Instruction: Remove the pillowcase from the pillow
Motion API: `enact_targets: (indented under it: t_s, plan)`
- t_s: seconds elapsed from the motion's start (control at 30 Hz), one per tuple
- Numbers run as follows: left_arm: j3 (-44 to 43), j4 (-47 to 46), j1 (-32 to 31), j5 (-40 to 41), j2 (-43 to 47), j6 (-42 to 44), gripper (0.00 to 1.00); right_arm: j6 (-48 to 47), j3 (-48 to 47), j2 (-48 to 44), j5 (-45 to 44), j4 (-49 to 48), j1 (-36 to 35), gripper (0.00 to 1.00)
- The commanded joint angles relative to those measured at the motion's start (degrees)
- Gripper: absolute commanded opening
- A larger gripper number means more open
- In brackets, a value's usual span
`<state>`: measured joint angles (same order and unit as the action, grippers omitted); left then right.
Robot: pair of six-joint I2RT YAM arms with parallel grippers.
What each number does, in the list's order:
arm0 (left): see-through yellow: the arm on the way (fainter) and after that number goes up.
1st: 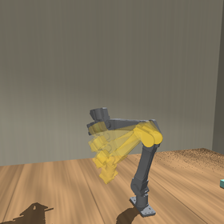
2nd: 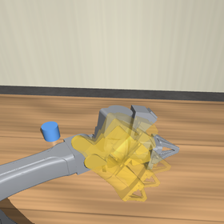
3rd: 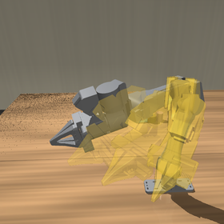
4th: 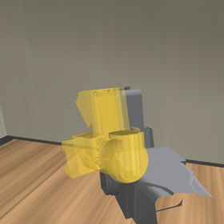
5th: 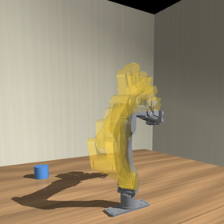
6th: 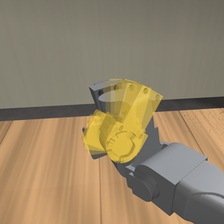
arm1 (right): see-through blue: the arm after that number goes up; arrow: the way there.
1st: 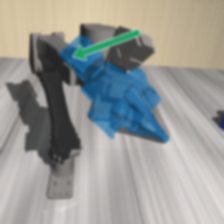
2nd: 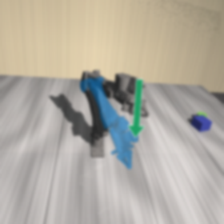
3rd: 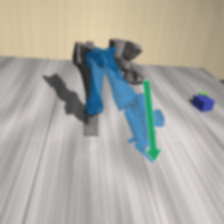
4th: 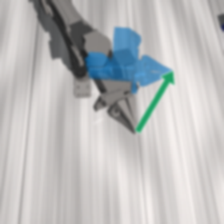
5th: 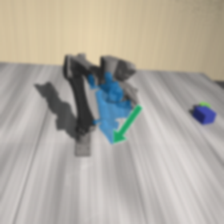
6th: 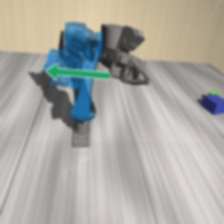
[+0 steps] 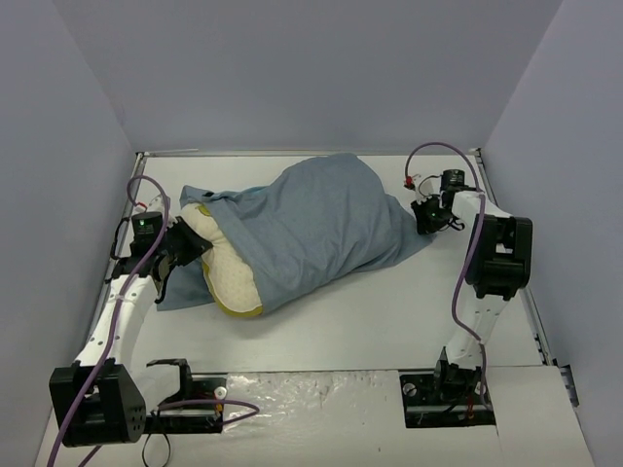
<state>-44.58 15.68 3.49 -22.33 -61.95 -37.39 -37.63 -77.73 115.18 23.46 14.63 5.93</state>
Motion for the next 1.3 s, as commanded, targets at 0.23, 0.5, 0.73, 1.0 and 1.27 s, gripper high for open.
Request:
enact_targets:
  t_s: [0.23,0.5,0.73,1.0,1.27]
  plan:
    - [-8.9,-3.1,1.0,0.1,0.1,-1.5,0.02,0.4,2.3,-11.5,8.4,3.6,13.6,0.0]
    - [-14.1,-3.9,2.5,3.8,-8.6,-2.1,0.02,-4.5,8.4,-21.0,12.8,3.3,30.5,0.0]
    - [-17.5,-4.3,4.5,7.7,-17.8,-1.7,0.02,-9.0,12.7,-22.9,13.4,3.2,36.8,0.0]
    - [-14.5,-1.4,3.5,3.6,-12.0,2.8,0.02,-18.7,13.7,-27.2,21.0,10.4,37.0,0.07]
    - [-12.4,3.6,-0.5,4.1,-6.3,7.0,0.63,-15.2,6.3,-31.7,25.0,21.9,21.5,0.64]
